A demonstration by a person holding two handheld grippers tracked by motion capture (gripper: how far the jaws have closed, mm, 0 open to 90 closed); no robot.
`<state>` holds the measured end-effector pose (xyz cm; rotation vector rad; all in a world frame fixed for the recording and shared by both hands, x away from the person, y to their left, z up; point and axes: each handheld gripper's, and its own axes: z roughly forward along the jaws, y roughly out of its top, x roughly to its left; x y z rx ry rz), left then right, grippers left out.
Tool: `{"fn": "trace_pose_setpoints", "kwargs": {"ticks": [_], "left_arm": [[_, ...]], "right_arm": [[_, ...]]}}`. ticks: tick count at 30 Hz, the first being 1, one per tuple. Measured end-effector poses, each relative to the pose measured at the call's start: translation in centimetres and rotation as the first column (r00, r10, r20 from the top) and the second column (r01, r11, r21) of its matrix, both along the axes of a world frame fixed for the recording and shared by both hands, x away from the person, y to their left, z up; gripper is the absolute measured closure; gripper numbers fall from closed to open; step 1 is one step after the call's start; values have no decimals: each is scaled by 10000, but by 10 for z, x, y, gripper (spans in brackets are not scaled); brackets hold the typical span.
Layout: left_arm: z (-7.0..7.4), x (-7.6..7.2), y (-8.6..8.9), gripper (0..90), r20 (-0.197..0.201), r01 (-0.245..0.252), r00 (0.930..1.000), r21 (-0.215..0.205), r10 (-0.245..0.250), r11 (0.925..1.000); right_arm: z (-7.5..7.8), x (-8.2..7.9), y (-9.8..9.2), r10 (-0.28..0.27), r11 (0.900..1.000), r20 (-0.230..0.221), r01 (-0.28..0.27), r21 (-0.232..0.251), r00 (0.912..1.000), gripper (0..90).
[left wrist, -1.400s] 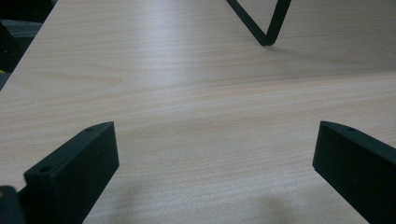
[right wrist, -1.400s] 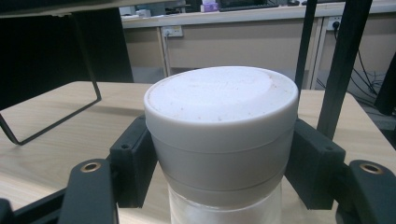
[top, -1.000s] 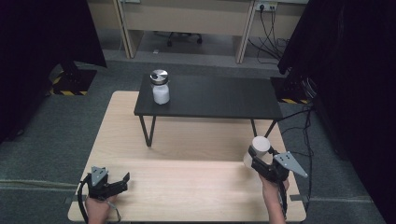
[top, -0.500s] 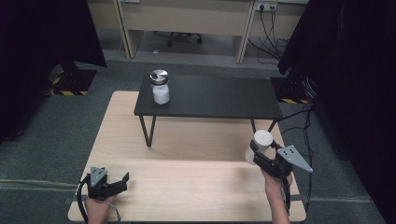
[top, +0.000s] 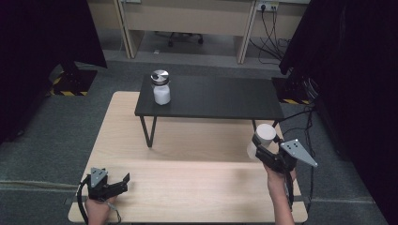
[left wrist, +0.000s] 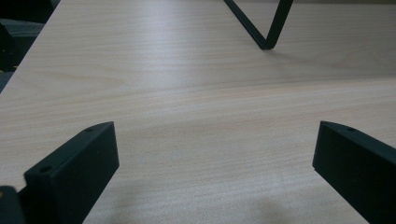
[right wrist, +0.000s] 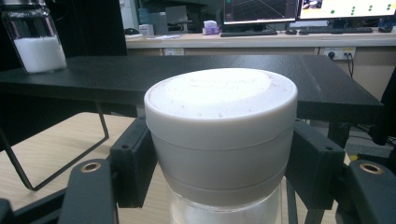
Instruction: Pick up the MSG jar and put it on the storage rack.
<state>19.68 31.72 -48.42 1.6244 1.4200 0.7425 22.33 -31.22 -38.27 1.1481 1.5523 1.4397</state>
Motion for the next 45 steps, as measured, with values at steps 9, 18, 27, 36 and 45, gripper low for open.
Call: {"fn": "trace_pose_setpoints", "kwargs": {"ticks": [9,18,27,36,45], "left_arm": [[0,0,0,0,13,9,10000,-22,-9,10000],[0,0,0,0,8,-8,10000,-27,8,10000],[0,0,-1,0,-17,11,10000,45,-11,10000],[0,1,0,0,-39,15,10000,22,-15,10000],[0,1,0,0,-44,12,10000,24,-12,10000]], "right_arm": [[11,2,0,-82,10000,-23,82,29,10000,335],[22,7,1,-93,9999,47,93,-64,9999,335],[31,12,1,-79,9999,114,81,-111,9999,335],[41,17,2,-71,9999,206,72,-87,9998,335],[52,22,3,-49,10000,321,52,-83,9995,335]]}}
